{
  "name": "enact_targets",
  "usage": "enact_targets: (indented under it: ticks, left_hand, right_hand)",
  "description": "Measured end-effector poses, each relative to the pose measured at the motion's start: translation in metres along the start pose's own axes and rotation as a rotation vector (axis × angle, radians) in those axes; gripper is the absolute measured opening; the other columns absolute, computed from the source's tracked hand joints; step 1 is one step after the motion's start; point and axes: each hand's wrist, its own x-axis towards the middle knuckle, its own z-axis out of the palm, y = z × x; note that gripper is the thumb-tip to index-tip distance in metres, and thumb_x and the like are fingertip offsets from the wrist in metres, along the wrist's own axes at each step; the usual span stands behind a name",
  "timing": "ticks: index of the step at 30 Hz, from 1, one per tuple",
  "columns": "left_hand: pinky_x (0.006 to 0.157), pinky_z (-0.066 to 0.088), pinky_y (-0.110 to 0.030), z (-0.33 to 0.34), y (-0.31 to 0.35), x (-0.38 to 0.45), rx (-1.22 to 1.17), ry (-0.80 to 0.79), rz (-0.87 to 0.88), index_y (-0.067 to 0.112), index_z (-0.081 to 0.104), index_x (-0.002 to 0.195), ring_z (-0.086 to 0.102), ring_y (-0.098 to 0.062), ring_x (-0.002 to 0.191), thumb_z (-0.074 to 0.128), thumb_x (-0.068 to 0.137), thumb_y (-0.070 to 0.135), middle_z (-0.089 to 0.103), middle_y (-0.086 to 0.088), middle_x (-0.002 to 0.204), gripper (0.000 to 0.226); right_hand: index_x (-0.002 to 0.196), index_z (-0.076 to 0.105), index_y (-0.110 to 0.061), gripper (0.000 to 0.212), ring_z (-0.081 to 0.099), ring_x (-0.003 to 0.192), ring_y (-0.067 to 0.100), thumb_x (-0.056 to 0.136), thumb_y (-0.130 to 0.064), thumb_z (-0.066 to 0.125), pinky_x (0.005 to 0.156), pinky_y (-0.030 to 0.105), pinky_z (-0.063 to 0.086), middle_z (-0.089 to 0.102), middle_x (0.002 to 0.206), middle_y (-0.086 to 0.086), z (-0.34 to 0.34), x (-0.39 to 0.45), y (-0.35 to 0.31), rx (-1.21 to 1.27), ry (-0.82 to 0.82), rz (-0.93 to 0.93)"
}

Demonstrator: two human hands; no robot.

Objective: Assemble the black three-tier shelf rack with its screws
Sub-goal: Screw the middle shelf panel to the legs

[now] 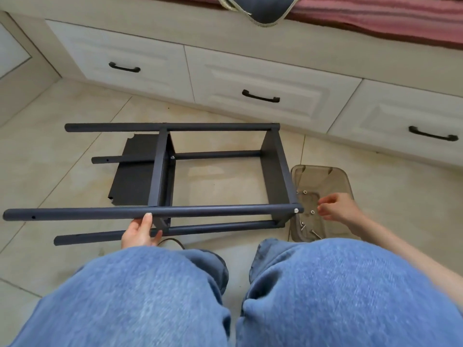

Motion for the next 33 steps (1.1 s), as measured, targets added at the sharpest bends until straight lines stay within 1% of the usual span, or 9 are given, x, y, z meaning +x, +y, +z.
enact_targets:
  ticks: [4,8,11,14,17,22,26,29,33]
  left_hand:
    - [0.110,0.047,-0.047,-0.003,-0.004,0.003,-0.056,0.005,-0.029,0.012,0.059,0.118,0.057,-0.026,0.125,0.052,0.106,0.027,0.064,-0.012,0.127,0.020]
    - [0.104,0.049,-0.042,-0.002,-0.006,0.007,-0.102,-0.001,-0.053,0.016,0.062,0.104,0.060,-0.024,0.121,0.052,0.106,0.024,0.068,-0.009,0.116,0.013]
    - [0.101,0.050,-0.041,0.001,-0.008,0.006,-0.105,0.003,-0.064,0.016,0.062,0.103,0.061,-0.022,0.119,0.052,0.106,0.024,0.069,-0.006,0.113,0.013]
    - [0.105,0.048,-0.043,0.003,-0.010,0.006,-0.144,0.000,-0.062,0.015,0.061,0.102,0.060,-0.020,0.122,0.051,0.106,0.020,0.067,-0.008,0.115,0.013]
    - [0.107,0.047,-0.044,0.003,-0.009,0.007,-0.149,-0.006,-0.056,0.015,0.061,0.101,0.061,-0.018,0.120,0.051,0.106,0.019,0.068,-0.006,0.109,0.012]
    - [0.103,0.049,-0.044,0.002,-0.010,0.010,-0.134,-0.017,-0.049,0.017,0.063,0.105,0.063,-0.016,0.115,0.052,0.105,0.022,0.069,-0.006,0.114,0.012]
    - [0.103,0.049,-0.043,0.002,-0.009,0.010,-0.137,-0.012,-0.044,0.017,0.063,0.103,0.062,-0.017,0.117,0.053,0.105,0.022,0.068,-0.006,0.119,0.011]
    - [0.103,0.049,-0.042,0.002,-0.009,0.010,-0.138,-0.015,-0.048,0.017,0.063,0.103,0.060,-0.017,0.122,0.053,0.105,0.022,0.066,-0.008,0.123,0.011]
    - [0.097,0.051,-0.038,0.002,-0.008,0.007,-0.110,-0.015,-0.039,0.020,0.063,0.102,0.058,-0.019,0.122,0.054,0.105,0.024,0.064,-0.008,0.127,0.010]
  right_hand:
    - [0.107,0.068,0.006,0.022,0.067,0.089,0.037,0.087,0.006,0.056,0.088,0.048,0.053,0.067,0.088,0.022,0.020,0.036,0.023,-0.170,-0.002,0.028]
    - [0.103,0.067,0.003,0.016,0.065,0.102,0.040,0.089,-0.006,0.065,0.079,0.035,0.047,0.069,0.104,0.025,0.040,0.063,0.043,-0.363,-0.008,-0.001]
    - [0.114,0.061,0.003,0.024,0.060,0.110,0.043,0.092,-0.007,0.061,0.086,0.038,0.046,0.064,0.116,0.029,0.054,0.076,0.056,-0.448,0.008,-0.022]
    - [0.112,0.058,0.005,0.021,0.059,0.109,0.045,0.094,-0.004,0.056,0.087,0.041,0.046,0.061,0.115,0.032,0.060,0.085,0.063,-0.489,0.068,-0.049]
    - [0.111,0.058,0.005,0.020,0.059,0.108,0.045,0.094,-0.002,0.051,0.087,0.041,0.046,0.060,0.115,0.033,0.062,0.089,0.065,-0.528,0.083,-0.052]
    - [0.113,0.062,0.006,0.022,0.059,0.111,0.044,0.095,-0.001,0.051,0.088,0.039,0.046,0.061,0.118,0.032,0.058,0.089,0.062,-0.532,0.062,-0.029]
    - [0.108,0.063,0.008,0.020,0.059,0.109,0.047,0.096,-0.005,0.053,0.084,0.039,0.046,0.064,0.112,0.033,0.052,0.082,0.053,-0.501,0.124,-0.037]
    - [0.103,0.066,0.005,0.017,0.062,0.102,0.044,0.093,-0.005,0.056,0.081,0.036,0.044,0.068,0.102,0.030,0.042,0.071,0.037,-0.387,0.229,-0.105]
    - [0.097,0.068,-0.005,0.015,0.064,0.080,0.030,0.090,-0.003,0.056,0.076,0.032,0.047,0.068,0.080,0.012,0.021,0.045,0.002,-0.140,0.326,-0.294]
